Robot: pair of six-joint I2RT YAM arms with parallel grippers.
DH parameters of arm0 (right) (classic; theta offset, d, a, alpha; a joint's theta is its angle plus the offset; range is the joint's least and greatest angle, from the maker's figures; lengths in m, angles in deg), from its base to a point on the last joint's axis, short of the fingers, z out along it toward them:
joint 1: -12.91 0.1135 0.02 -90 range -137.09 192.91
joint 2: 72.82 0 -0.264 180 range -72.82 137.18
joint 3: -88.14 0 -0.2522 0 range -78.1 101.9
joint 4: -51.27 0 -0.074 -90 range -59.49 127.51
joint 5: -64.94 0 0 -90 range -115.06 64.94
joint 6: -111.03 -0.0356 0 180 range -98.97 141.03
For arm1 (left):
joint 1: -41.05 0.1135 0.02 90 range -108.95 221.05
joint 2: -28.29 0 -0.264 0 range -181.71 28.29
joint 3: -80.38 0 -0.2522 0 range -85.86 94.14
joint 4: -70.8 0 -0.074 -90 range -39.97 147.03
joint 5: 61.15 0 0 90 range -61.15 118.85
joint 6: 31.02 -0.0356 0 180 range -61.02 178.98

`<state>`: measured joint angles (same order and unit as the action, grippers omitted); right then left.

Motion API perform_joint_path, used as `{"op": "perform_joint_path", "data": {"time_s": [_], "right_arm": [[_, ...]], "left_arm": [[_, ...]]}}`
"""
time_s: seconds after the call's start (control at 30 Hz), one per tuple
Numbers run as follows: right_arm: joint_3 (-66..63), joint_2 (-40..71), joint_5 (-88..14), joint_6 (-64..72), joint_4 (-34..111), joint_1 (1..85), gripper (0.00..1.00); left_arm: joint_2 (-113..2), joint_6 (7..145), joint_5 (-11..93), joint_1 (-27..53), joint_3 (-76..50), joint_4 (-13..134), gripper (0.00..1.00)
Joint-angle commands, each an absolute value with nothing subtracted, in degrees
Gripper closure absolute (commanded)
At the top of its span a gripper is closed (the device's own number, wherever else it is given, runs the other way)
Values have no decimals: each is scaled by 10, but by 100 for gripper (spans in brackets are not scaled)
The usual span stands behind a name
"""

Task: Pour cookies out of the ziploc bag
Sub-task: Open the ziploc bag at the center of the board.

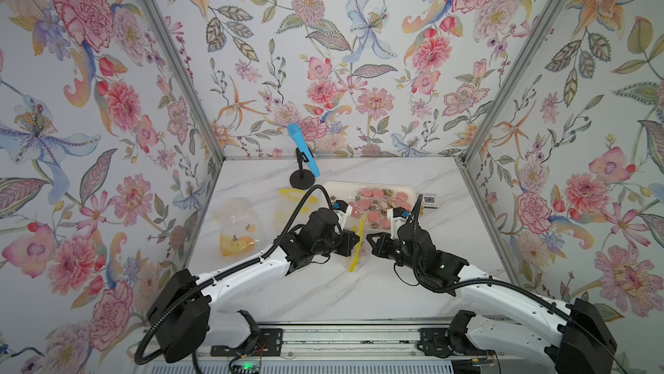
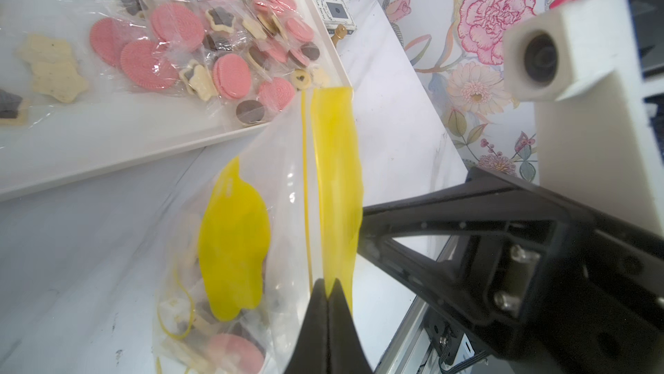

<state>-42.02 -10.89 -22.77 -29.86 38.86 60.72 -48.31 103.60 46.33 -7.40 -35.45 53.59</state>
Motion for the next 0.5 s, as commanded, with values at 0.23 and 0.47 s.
{"op": "perform_joint_path", "data": {"time_s": [0.23, 0.47], "right_arm": [[-444, -144, -248, -274, 453, 602, 78], [-436, -162, -244, -229, 453, 599, 52]], "left_arm": [[-477, 1043, 459, -75, -345, 537, 100], [-483, 1044, 465, -75, -341, 543, 100]]}}
